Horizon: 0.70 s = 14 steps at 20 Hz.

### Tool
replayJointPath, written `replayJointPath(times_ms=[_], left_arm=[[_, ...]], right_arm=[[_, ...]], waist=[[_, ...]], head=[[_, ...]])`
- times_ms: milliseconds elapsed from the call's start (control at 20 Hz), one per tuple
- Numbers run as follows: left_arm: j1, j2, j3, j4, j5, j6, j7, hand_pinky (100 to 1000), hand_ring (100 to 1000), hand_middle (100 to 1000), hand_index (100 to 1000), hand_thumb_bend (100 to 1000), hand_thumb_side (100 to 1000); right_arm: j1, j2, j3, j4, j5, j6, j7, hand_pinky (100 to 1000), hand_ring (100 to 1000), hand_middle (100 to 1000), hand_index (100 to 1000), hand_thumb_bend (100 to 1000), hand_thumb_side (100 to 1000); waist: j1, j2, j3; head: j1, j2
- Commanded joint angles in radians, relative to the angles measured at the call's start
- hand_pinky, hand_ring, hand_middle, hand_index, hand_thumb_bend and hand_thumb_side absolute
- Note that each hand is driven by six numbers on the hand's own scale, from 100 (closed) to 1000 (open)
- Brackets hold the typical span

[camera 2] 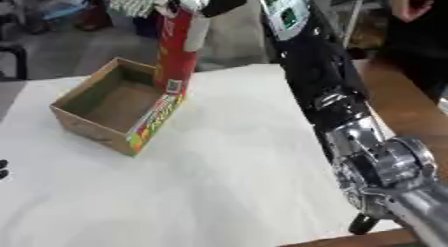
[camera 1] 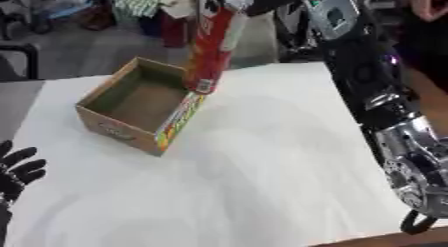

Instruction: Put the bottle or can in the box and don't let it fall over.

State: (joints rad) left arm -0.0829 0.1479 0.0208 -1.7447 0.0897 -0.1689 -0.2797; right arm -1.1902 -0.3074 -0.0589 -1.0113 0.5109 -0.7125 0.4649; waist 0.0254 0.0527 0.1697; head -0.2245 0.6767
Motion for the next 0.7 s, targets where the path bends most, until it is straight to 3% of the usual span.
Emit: replayJointPath(times_ms=[50,250,550,700], left_arm=[[-0.022,-0.002,-0.013,-0.011,0.014,-0.001,-0.015,848,803,816,1000,309,1000],[-0.051,-0.012,-0.033,-0.01,0.022,0.0,-0.037,848,803,816,1000,306,1000],[-0.1,-0.03,-0.063,-0.007,0.035,0.005,-0.067,848,803,816,1000,311,1000],[-0.118,-0.036,-0.069,-0.007,0.041,0.007,-0.076,848,803,815,1000,312,1000]], right_arm=[[-0.021,0.031,-0.033,-0.053,-0.052,-0.036,-0.01,100,236,273,405,100,100],[0.0,0.073,-0.013,-0.045,-0.093,-0.056,-0.068,100,250,269,408,100,100],[0.018,0.069,0.015,0.029,-0.025,-0.069,-0.152,100,304,272,418,100,100],[0.024,0.054,0.009,0.053,0.018,-0.075,-0.195,100,371,323,458,100,100]], waist=[[0.004,-0.002,0.014],[0.007,0.012,0.058],[0.001,0.041,0.12],[-0.003,0.058,0.138]], head=[[-0.019,-0.019],[-0.049,-0.029],[-0.104,-0.06],[-0.128,-0.074]])
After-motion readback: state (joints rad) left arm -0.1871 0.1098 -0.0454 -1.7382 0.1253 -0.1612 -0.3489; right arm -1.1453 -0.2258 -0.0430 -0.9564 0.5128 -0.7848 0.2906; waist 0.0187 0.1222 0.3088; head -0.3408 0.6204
